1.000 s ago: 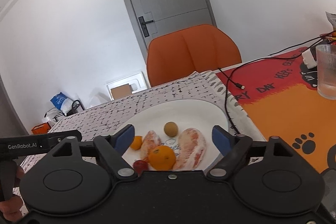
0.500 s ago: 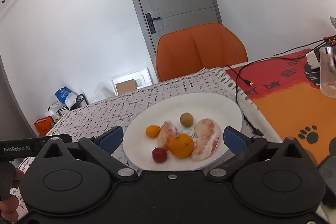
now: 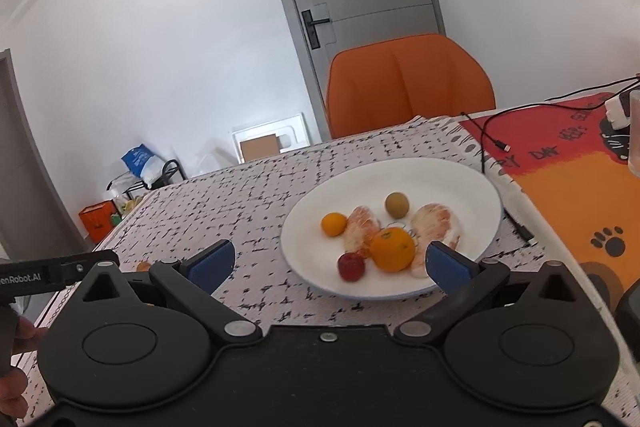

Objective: Organize fruits
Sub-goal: 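Withdraw both open tools from the bowl toward the remaining fruit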

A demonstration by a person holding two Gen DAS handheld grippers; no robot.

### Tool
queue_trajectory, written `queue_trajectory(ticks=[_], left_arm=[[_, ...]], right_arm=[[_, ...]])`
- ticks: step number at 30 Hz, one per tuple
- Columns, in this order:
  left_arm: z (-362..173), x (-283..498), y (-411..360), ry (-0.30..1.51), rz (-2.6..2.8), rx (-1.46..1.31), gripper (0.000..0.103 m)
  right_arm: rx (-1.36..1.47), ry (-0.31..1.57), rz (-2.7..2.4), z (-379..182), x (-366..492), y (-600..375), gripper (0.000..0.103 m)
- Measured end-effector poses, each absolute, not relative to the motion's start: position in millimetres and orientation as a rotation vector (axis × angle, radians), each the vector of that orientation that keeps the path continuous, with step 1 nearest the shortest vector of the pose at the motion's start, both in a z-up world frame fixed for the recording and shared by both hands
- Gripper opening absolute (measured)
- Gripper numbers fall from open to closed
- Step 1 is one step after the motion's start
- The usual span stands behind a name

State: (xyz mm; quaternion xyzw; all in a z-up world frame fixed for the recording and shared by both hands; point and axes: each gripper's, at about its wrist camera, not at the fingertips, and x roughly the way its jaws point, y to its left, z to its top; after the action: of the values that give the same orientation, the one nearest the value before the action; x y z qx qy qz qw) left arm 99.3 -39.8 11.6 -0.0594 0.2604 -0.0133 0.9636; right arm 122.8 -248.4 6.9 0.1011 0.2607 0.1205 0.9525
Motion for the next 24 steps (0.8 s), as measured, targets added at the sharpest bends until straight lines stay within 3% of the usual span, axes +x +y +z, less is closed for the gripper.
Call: queue_trajectory(ticks=[19, 24], left_arm=[[-15, 77, -5, 0.553, 0.02, -0.184, 0.089], [-24, 77, -4, 0.57, 0.007, -0.195, 0.078]], right_arm=[[0.158, 0.563, 0.363, 1, 118, -206, 0.103], [0.141, 0.598, 0.436, -2, 117, -194, 0.103]])
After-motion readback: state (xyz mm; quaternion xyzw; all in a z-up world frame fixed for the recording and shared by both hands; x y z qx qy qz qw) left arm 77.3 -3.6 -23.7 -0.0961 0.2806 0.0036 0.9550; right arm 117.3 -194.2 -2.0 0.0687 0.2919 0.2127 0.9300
